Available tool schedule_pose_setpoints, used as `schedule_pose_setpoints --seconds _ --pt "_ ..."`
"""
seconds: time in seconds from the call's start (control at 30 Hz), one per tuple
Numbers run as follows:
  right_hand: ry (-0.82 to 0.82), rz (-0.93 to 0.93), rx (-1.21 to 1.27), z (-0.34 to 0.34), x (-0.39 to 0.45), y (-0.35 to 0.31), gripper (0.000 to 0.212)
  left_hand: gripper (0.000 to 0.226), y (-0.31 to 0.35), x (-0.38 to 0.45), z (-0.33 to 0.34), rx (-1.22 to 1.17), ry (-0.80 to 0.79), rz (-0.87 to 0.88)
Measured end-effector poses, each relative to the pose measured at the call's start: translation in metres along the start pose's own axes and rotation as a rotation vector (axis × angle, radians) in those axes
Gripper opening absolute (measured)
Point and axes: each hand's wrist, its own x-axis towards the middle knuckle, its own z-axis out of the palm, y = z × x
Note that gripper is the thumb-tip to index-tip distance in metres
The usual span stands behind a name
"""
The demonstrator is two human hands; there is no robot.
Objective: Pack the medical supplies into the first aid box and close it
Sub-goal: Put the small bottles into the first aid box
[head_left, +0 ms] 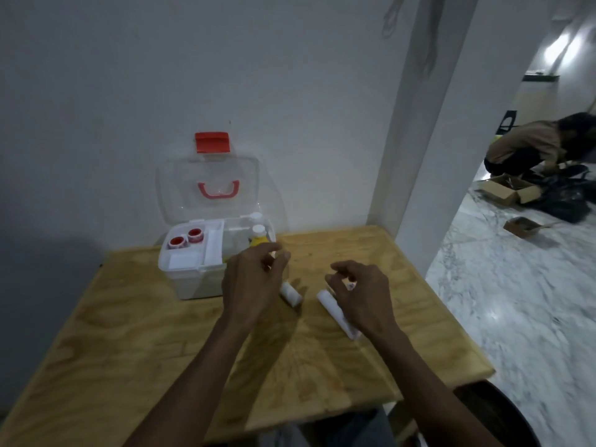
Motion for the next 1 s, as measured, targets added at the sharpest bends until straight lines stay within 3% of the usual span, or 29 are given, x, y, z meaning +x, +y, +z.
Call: schedule_pose_setpoints --seconds 0.23,0.37,0.47,0.63,1.0 --pt "-0.003 0.034 -0.402 0.011 -0.046 0.013 0.026 0.044 0.001 -0.041 0.043 0.191 -0.073 -0.312" --pt "0.071 0.015 -0.445 0.012 -0.051 0.013 0.019 0.042 0.009 -0.043 0.051 0.242 -0.09 -0.393" --pt "0.036 0.02 -0.505 0.013 -0.052 0.013 0.024 0.036 0.009 -0.04 0.052 0.275 -0.109 -0.447" --pt "0.137 -0.009 -0.373 0.016 -0.055 0.013 0.01 0.029 0.006 -0.037 0.054 0.284 -0.107 -0.482" --pt "0.145 0.123 -0.25 0.02 -0.052 0.01 0.018 0.03 0.004 -0.048 0.05 0.233 -0.091 -0.422"
